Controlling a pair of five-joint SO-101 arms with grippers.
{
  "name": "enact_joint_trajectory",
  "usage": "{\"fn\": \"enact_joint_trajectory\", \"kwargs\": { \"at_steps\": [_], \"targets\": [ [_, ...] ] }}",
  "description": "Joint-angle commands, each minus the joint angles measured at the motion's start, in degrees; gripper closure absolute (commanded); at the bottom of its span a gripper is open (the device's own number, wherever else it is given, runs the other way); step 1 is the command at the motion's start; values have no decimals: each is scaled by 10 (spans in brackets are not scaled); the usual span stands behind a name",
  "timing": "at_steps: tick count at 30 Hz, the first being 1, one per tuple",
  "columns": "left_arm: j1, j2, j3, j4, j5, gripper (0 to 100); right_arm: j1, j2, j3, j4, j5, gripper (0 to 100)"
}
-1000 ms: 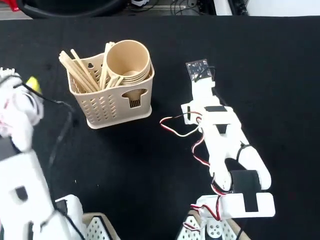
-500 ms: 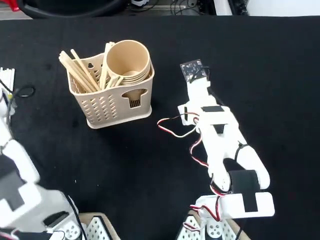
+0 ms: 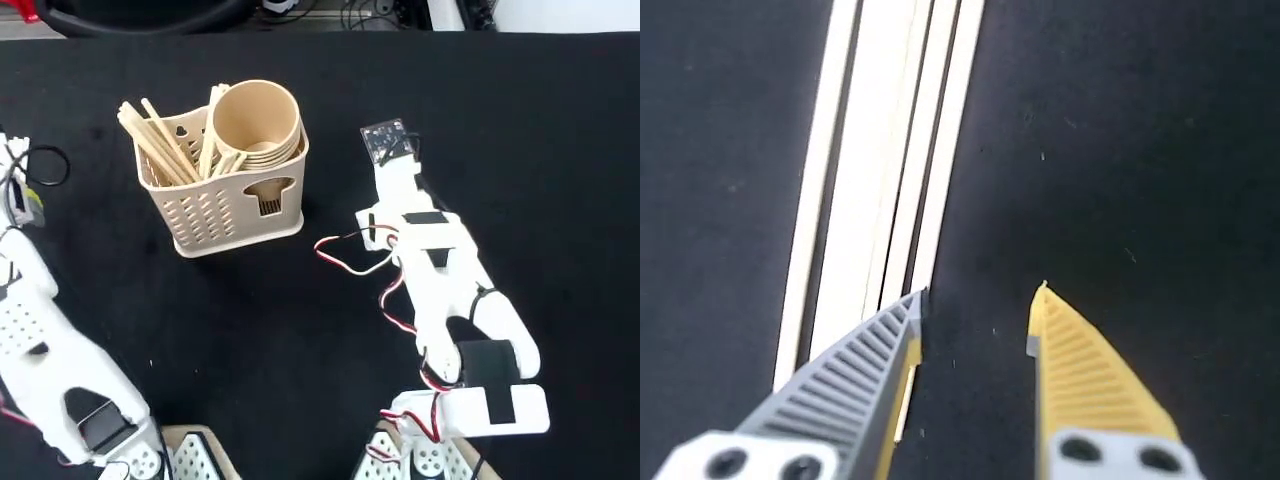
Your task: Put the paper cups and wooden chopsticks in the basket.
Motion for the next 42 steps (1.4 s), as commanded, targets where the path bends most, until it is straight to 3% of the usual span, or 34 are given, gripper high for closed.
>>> {"fn": "enact_joint_trajectory", "kwargs": {
  "at_steps": [1, 9, 17, 30, 37, 42],
  "targets": [
    [-7, 84, -163, 55, -4, 820, -4, -2, -12, -8, 4, 987],
    [-10, 227, -370, 95, -10, 820, -4, -2, -12, -8, 4, 987],
    [-19, 247, -588, 202, -95, 820, -4, -2, -12, -8, 4, 987],
    [-32, 315, -444, -2, -110, 816, -4, -2, -12, -8, 4, 987],
    [-30, 368, -436, -3, -110, 822, -4, -2, -12, -8, 4, 987],
    [-29, 416, -441, -6, -113, 952, -4, -2, -12, -8, 4, 987]
  ]
}}
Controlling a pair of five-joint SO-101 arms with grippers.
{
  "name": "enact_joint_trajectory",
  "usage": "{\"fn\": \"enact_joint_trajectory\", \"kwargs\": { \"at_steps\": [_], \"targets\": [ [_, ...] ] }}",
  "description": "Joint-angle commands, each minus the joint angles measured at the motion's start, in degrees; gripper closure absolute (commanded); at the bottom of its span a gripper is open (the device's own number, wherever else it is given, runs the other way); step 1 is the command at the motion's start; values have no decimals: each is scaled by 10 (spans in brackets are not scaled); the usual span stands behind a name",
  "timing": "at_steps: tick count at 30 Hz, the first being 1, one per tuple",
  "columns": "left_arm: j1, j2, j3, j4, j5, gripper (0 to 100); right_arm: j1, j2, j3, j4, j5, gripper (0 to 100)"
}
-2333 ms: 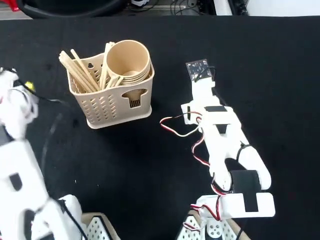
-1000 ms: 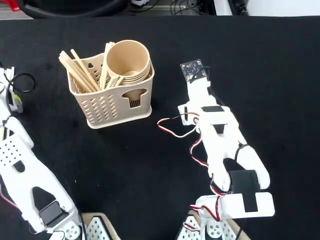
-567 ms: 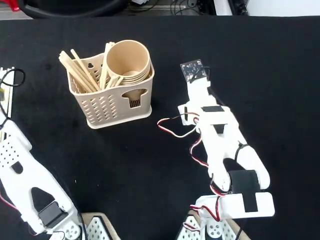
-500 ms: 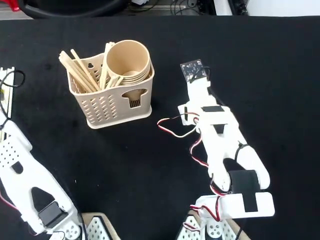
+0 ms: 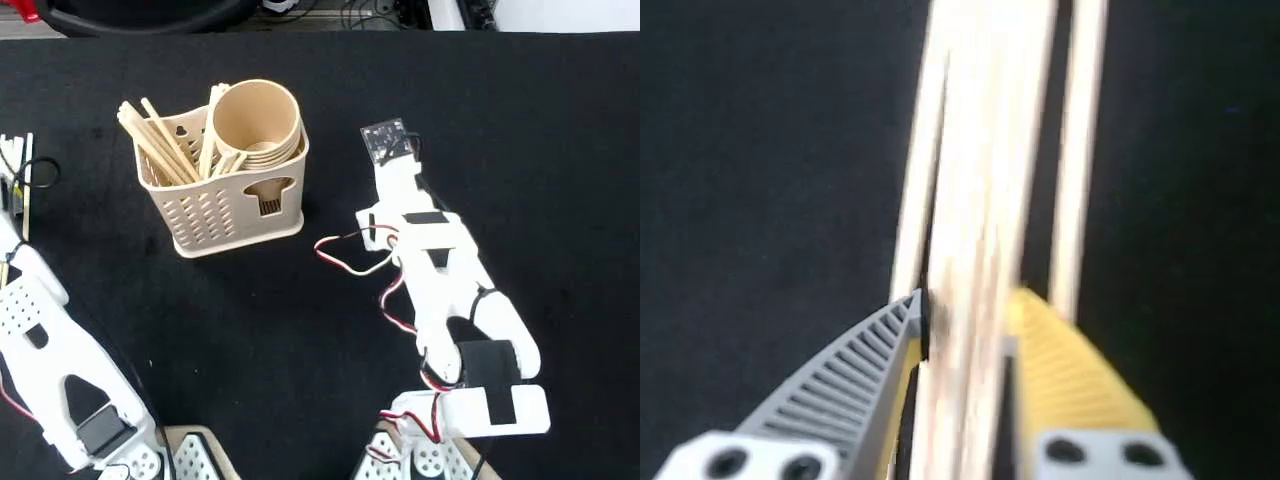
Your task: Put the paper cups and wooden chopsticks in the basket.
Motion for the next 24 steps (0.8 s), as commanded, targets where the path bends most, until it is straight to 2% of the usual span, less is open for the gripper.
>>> {"fn": "enact_joint_trajectory", "kwargs": {
  "at_steps": [1, 5, 8, 14, 24],
  "targets": [
    [-2, 42, 2, -11, -5, 973, -4, -2, -12, -8, 4, 987],
    [9, 47, 2, -2, -5, 972, -4, -2, -12, -8, 4, 987],
    [29, 40, -15, 34, -4, 972, -4, -2, -12, -8, 4, 987],
    [80, 30, -153, 176, 4, 972, -4, -2, -12, -8, 4, 987],
    [95, -107, -145, 207, 175, 972, -4, -2, -12, -8, 4, 987]
  ]
}}
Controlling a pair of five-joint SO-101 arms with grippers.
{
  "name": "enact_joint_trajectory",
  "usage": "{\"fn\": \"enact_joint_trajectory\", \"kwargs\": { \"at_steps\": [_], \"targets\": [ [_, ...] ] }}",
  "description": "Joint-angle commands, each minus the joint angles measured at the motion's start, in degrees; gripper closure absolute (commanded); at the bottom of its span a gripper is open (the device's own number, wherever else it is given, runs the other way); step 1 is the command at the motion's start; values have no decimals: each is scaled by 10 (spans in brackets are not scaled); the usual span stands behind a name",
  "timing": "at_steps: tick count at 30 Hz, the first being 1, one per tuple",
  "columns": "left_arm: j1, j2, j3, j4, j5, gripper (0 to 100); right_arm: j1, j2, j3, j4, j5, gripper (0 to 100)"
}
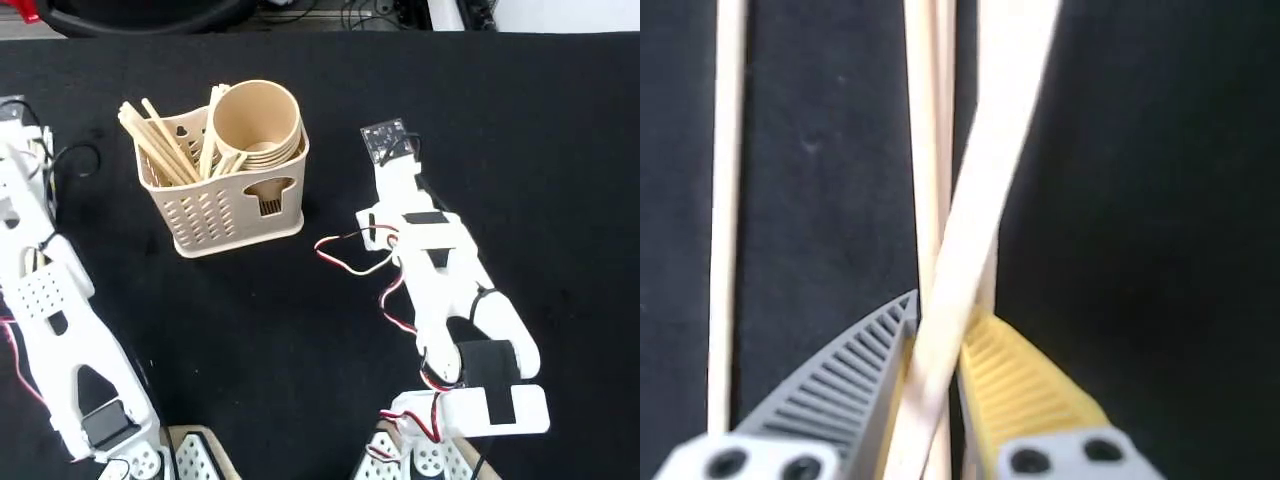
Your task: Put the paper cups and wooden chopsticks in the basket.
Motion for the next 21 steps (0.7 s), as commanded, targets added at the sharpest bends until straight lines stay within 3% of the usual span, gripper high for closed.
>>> {"fn": "enact_joint_trajectory", "kwargs": {
  "at_steps": [1, 9, 16, 21],
  "targets": [
    [5, -100, -13, 9, 77, 972, -4, -2, -12, -8, 4, 987],
    [-6, -212, 45, 10, 157, 972, -6, -2, -13, -10, 4, 987],
    [-3, -418, 326, 9, 190, 972, -6, -2, -13, -11, 4, 987],
    [41, -592, 499, -32, 190, 972, -5, -2, -13, -11, 4, 987]
  ]
}}
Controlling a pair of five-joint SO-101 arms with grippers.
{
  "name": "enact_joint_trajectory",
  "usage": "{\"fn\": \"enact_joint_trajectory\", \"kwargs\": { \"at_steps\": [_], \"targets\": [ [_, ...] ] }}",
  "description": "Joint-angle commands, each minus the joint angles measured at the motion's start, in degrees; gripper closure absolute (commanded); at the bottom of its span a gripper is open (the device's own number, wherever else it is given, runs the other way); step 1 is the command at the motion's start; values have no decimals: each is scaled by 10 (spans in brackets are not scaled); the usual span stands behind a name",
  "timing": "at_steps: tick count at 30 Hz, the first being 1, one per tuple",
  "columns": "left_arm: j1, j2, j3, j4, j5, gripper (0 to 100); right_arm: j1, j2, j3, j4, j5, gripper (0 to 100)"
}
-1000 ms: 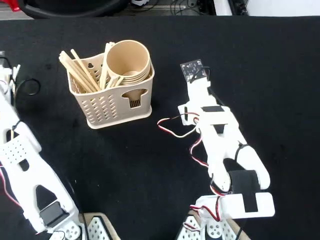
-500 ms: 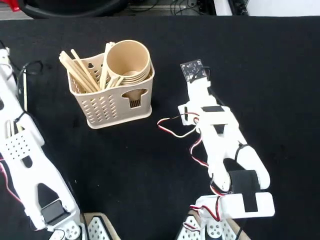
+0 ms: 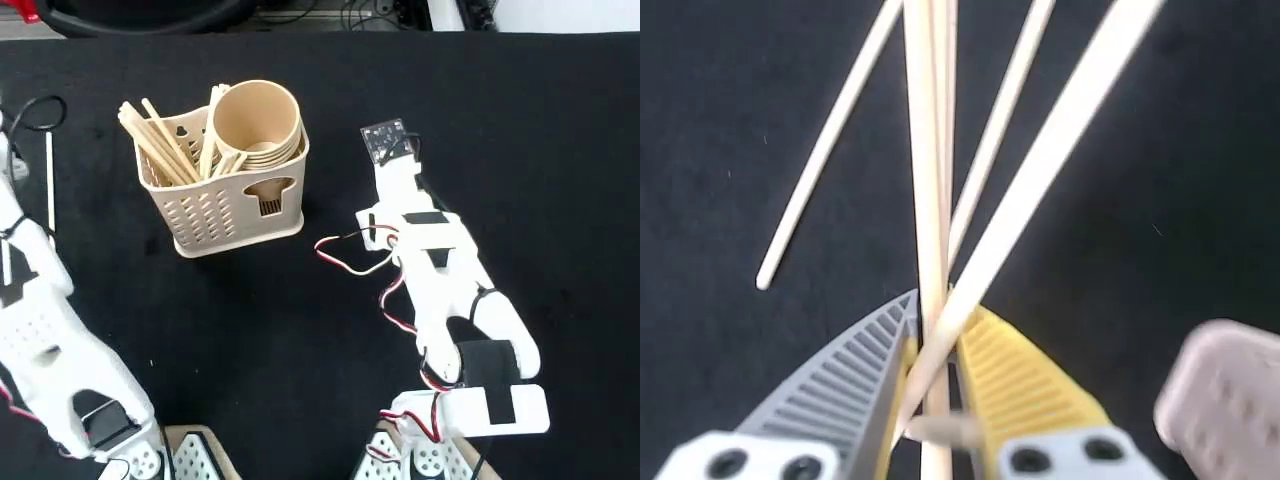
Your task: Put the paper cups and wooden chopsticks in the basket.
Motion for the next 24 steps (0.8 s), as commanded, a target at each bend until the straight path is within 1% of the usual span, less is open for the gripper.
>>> {"fn": "enact_joint_trajectory", "kwargs": {
  "at_steps": [1, 5, 8, 12, 17, 20, 24],
  "targets": [
    [48, -185, 156, -59, 4, 972, -6, -2, -13, -11, 4, 987],
    [69, -280, 292, -128, 5, 972, -5, -2, -13, -9, 4, 987],
    [70, -359, 380, -180, 36, 972, -5, -2, -13, -9, 4, 987],
    [70, -491, 462, -237, 55, 972, -6, -2, -13, -9, 4, 987],
    [70, -660, 560, -316, 105, 971, -6, -2, -13, -8, 4, 987],
    [70, -744, 645, -410, 140, 971, -6, -2, -12, -8, 4, 987],
    [70, -844, 766, -591, 177, 972, -6, -2, -12, -8, 4, 987]
  ]
}}
